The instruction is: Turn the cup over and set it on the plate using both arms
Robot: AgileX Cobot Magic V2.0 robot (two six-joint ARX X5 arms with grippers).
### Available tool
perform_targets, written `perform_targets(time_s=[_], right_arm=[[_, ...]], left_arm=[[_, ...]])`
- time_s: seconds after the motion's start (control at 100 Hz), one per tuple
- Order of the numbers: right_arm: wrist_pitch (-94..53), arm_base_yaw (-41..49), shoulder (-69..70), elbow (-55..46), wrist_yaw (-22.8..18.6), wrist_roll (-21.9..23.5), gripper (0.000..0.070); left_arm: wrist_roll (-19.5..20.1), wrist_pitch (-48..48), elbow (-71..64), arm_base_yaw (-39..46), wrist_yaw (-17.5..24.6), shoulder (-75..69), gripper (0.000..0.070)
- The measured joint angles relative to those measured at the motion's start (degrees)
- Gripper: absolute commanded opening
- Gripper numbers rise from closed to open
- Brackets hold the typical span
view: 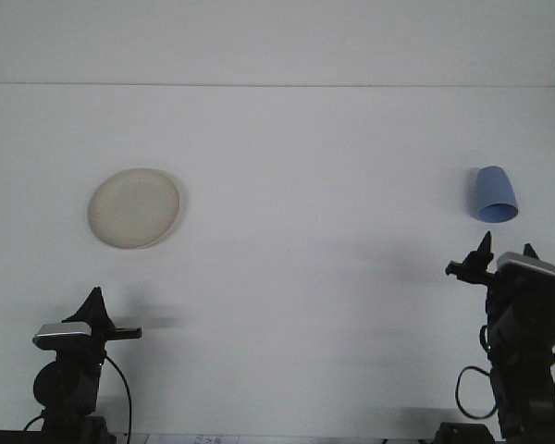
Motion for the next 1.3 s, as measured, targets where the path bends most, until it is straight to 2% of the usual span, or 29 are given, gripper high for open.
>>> perform_targets(time_s=[0.13,0.31,0.56,0.71,1.09,1.3], right_arm=[[2.47,-4.74,10.64,2.78,-0.76,-2.97,0.0438],[5.27,-12.48,23.34,2.99,-5.60,-4.92,0.0438],[16.83,-19.87,37.22,2.99,-15.54,-12.35,0.0437],[26.25,-20.90,44.37,2.99,-19.47,-14.27,0.0437],[49.62,-21.22,60.52,3.02,-21.03,-14.91,0.0437],[55.10,-22.25,66.42,4.39,-21.16,-14.93,0.0437]], left_arm=[[0.00,0.00,0.00,0.00,0.00,0.00,0.0012],[0.00,-0.02,0.00,0.00,0.00,0.00,0.0012],[0.00,0.00,0.00,0.00,0.00,0.00,0.0013],[0.00,0.00,0.00,0.00,0.00,0.00,0.0013],[0.00,0.00,0.00,0.00,0.00,0.00,0.0013],[0.00,0.00,0.00,0.00,0.00,0.00,0.0013]])
